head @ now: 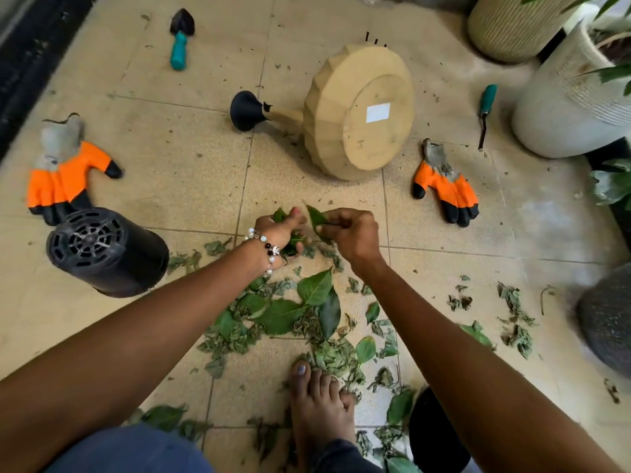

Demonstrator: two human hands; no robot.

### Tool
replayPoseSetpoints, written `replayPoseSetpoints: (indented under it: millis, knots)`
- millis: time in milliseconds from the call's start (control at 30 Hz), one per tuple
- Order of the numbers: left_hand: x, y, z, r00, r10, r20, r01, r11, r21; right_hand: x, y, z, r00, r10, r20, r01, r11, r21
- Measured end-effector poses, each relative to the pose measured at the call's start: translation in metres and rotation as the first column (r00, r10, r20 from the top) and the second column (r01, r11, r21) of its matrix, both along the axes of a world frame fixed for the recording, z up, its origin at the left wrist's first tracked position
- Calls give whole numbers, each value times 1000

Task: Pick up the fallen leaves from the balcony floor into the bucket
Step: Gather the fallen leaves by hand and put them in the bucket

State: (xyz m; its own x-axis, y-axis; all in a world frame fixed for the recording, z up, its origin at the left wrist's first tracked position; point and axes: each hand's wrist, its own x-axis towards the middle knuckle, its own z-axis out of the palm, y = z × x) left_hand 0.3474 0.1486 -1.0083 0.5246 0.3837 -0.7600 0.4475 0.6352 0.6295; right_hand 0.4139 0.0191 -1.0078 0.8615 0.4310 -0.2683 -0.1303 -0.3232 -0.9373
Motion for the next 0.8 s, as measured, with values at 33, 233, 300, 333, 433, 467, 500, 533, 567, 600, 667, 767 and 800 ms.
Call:
replayPoseSetpoints:
  millis: [33,233,300,333,433,467,500,533,567,600,667,767,800]
  knots:
    - [-1,-1,3,1000,-2,-7,2,1000,-13,-9,8,4,999,38,38,-38,999,2]
    - [-11,5,23,997,14,-69,-12,999,36,-33,36,15,840,370,396,-296,925,-237]
    - [-18,16,26,994,89,-61,-84,993,85,-31,38,16,860,433,270,-398,900,-177]
    - [-22,21,27,991,121,-51,-116,990,83,-31,40,15,891,401,212,-389,916,-99]
    - [-35,33,35,979,206,1,-206,977,61,-45,57,13,961,259,91,-270,955,126]
    - [-38,38,34,969,245,10,-245,968,60,-51,66,12,970,230,73,-240,957,162]
    - [-41,43,32,962,275,2,-274,960,56,-56,74,10,978,198,62,-206,963,177]
    - [-46,51,25,951,311,1,-310,949,53,-61,84,8,986,156,56,-164,971,174]
    - [-54,56,21,943,334,-8,-333,942,49,-63,91,6,992,106,65,-115,982,150]
    - [-61,63,10,936,352,-21,-351,936,43,-65,99,2,992,81,97,-90,991,100]
    - [-80,70,-15,938,327,-112,-320,944,75,-63,105,-3,963,181,199,-171,983,-64]
    - [-115,65,-31,949,254,-190,-244,967,75,-69,109,-11,803,502,323,-413,858,-307]
    - [-125,59,-27,951,271,-152,-270,962,23,-74,111,-14,736,587,335,-476,802,-360]
